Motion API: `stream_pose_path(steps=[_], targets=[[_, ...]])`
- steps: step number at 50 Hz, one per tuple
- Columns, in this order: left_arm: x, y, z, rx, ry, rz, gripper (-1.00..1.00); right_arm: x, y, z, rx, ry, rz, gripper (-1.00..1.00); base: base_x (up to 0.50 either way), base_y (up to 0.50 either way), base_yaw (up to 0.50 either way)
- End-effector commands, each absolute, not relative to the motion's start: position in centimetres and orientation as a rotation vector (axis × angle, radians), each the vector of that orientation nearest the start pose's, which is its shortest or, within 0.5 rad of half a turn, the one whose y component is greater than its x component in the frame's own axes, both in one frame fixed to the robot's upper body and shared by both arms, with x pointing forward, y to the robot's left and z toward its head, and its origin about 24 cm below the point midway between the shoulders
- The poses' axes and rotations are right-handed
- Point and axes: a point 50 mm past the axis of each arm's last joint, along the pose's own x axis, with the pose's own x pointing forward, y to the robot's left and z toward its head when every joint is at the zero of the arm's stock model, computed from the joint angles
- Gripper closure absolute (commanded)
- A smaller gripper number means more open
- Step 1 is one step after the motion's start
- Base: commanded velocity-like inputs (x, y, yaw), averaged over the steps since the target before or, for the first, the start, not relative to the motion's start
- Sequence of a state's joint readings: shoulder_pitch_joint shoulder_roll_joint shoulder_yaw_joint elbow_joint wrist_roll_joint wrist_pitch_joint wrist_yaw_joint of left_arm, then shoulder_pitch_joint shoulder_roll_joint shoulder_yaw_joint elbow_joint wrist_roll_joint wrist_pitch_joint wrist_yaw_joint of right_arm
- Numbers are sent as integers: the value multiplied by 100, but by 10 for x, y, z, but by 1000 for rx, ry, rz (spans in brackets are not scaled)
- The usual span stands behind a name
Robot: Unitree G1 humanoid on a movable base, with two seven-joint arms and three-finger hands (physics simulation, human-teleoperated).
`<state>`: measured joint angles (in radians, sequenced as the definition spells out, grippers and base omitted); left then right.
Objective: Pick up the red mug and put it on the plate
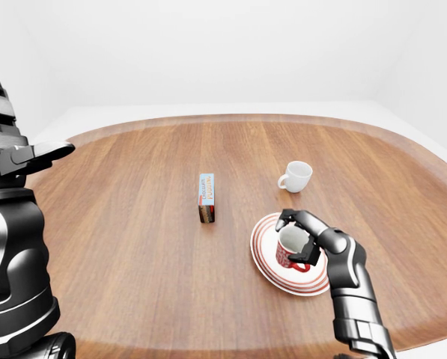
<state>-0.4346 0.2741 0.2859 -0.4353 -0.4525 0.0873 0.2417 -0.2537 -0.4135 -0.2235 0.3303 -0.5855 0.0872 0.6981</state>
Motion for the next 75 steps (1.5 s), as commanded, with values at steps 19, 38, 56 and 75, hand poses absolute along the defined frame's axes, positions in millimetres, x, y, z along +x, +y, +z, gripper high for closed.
stream_pose_path(steps=[19,38,56,75], targets=[[259,219,254,-257,-791,186,-100,289,-267,49,-801,469,360,100,0,0,0],[261,220,253,-253,-784,189,-100,289,-270,30,-800,497,364,100,0,0,0],[261,220,253,-252,-782,187,-100,286,-272,33,-827,495,344,-100,0,0,0],[264,219,250,-248,-766,189,-100,280,-255,64,-874,383,346,-100,0,0,0]])
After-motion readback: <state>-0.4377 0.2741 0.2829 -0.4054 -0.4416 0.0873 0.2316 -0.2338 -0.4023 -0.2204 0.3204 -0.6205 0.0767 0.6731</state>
